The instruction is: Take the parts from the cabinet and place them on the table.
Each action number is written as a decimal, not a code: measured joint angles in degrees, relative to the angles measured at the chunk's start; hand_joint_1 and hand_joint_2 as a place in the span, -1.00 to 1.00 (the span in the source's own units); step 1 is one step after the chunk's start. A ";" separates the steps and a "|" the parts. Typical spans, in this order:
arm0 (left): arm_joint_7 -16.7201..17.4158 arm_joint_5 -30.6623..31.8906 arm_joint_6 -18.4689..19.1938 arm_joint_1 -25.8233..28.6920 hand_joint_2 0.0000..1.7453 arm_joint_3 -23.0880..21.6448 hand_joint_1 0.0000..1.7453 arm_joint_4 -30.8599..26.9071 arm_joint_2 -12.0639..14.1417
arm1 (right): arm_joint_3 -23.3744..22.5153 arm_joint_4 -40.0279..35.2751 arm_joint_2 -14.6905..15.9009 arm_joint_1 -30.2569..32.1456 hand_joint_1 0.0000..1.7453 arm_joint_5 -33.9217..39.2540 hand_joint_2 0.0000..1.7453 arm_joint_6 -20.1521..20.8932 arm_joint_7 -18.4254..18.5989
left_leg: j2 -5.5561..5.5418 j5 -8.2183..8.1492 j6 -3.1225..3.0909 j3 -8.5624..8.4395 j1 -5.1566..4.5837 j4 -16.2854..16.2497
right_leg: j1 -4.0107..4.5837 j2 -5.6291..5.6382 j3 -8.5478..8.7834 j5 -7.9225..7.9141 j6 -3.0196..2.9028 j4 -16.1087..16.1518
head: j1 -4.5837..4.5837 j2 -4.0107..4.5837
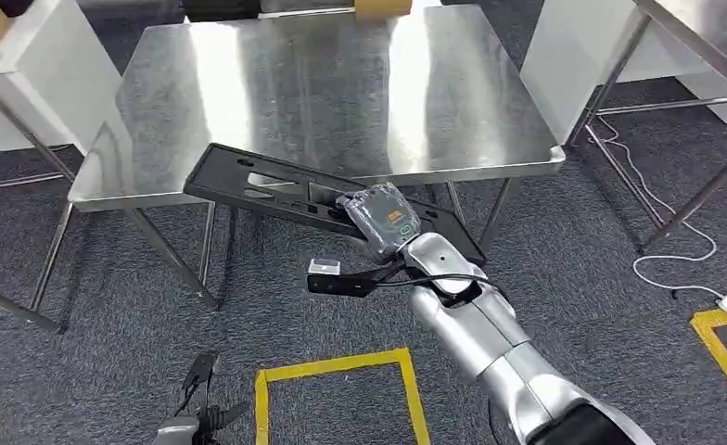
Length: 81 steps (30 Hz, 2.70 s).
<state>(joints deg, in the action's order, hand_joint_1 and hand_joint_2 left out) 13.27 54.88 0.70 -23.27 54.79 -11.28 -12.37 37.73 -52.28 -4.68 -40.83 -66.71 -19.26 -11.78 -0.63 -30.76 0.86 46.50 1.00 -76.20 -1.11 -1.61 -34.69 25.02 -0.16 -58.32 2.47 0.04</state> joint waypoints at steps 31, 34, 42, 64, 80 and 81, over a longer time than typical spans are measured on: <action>-1.88 1.46 3.19 19.60 1.00 -4.79 -1.00 0.13 6.89 | -1.49 -9.60 4.63 5.26 1.00 -2.54 1.00 4.50 2.23 | 0.02 -0.43 0.00 -1.04 -0.15 0.49 | 0.54 -0.42 1.68 1.30 -0.73 0.23 | 0.22 0.00; -1.86 1.44 3.19 19.76 1.00 -4.63 -1.00 0.11 6.97 | -1.31 -9.55 4.00 4.86 1.00 -2.89 1.00 4.59 1.73 | 0.88 5.07 -0.48 -6.56 -0.16 10.56 | 0.69 -2.05 1.79 1.43 -0.80 0.23 | 0.20 0.00; -2.12 2.25 2.75 19.96 1.00 -4.63 -1.00 0.09 7.30 | -3.46 -9.14 5.27 1.88 1.00 -8.22 1.00 2.69 8.26 | 1.26 7.09 -3.41 -11.11 -0.50 18.84 | 1.10 -0.60 0.72 3.28 1.11 -2.23 | -0.04 0.00; -1.49 4.96 2.82 19.99 1.00 -4.66 -1.00 0.09 7.24 | -15.15 -7.56 11.37 4.71 1.00 -13.94 1.00 -2.49 9.90 | -1.26 6.26 -3.38 -11.16 -0.57 18.08 | -0.06 1.86 0.55 0.49 2.45 0.19 | -0.31 0.00; -1.05 6.43 2.75 19.59 1.00 -4.61 -1.00 0.09 6.86 | -17.05 -8.33 12.00 5.64 1.00 -16.09 1.00 -1.29 10.58 | 2.36 6.12 -2.25 -13.49 0.33 19.91 | -0.90 -1.30 0.08 -0.50 5.74 0.71 | -0.90 0.00; -1.05 6.45 2.75 19.57 1.00 -4.61 -1.00 0.07 7.17 | -17.03 -8.44 11.96 5.57 1.00 -16.11 1.00 -1.29 10.60 | 2.59 5.50 -1.58 -13.31 -0.34 19.36 | -0.20 -1.66 0.34 -0.21 5.09 0.24 | -1.01 0.00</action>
<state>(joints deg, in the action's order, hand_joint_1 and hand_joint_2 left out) 12.22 61.33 3.45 -3.69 50.18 -11.21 -5.20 20.70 -60.72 7.28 -35.26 -82.82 -20.55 -1.18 1.96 -25.26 -0.72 33.19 0.66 -56.84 -1.31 -3.27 -34.35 24.81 4.93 -58.09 1.46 0.04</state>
